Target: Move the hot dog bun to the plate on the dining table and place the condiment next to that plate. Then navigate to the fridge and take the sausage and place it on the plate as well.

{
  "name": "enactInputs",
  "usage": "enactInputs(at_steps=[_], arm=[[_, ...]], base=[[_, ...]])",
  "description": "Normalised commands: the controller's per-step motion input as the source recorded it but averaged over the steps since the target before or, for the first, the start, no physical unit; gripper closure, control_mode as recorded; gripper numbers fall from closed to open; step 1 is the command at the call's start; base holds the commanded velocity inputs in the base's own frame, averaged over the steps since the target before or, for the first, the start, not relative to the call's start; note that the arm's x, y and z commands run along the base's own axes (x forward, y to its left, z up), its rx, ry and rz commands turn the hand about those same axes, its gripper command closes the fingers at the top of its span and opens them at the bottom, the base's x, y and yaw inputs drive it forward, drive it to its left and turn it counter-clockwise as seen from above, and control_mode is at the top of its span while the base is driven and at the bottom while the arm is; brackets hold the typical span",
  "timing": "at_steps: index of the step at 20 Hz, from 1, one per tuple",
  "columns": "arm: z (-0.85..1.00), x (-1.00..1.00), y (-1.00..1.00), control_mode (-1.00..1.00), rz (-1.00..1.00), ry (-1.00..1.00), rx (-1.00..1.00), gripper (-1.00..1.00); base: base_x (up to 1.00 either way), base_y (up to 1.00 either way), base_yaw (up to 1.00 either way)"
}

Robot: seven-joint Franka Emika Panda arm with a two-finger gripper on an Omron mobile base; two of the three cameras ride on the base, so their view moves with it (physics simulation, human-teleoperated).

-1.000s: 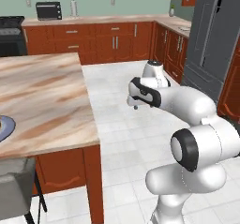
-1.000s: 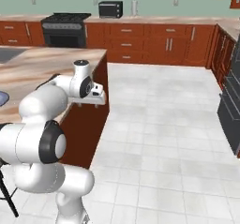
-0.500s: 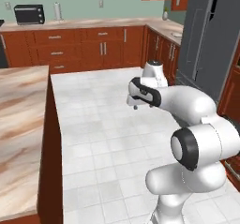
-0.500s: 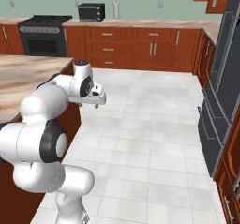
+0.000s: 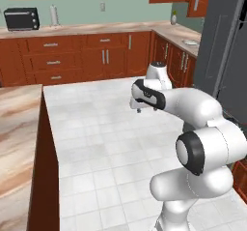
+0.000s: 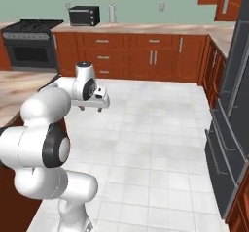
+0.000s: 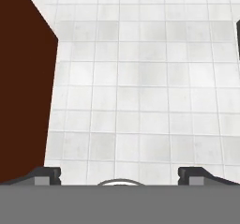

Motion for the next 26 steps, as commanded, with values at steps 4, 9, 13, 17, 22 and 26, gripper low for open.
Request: enactInputs(at_steps=[4, 9, 13, 17, 22, 26], arm=[[0.00, 0.00, 0.00, 1.00, 0.00, 0.00, 0.00, -1.00], [0.00, 0.00, 0.00, 1.00, 0.00, 0.00, 0.00, -1.00], [0.00, 0.00, 0.00, 1.00, 0.00, 0.00, 0.00, -1.00], [0.00, 0.00, 0.00, 1.00, 0.00, 0.00, 0.00, -1.00], [0.00, 0.00, 0.00, 1.00, 0.00, 0.00, 0.00, -1.00], [0.00, 0.00, 0.00, 1.00, 0.00, 0.00, 0.00, -1.00]], base=[[1.00, 0.00, -0.14], [1.00, 0.00, -0.26], [1.00, 0.00, -0.30], [1.00, 0.00, -0.34], [1.00, 0.07, -0.38], [1.00, 0.15, -0.42]])
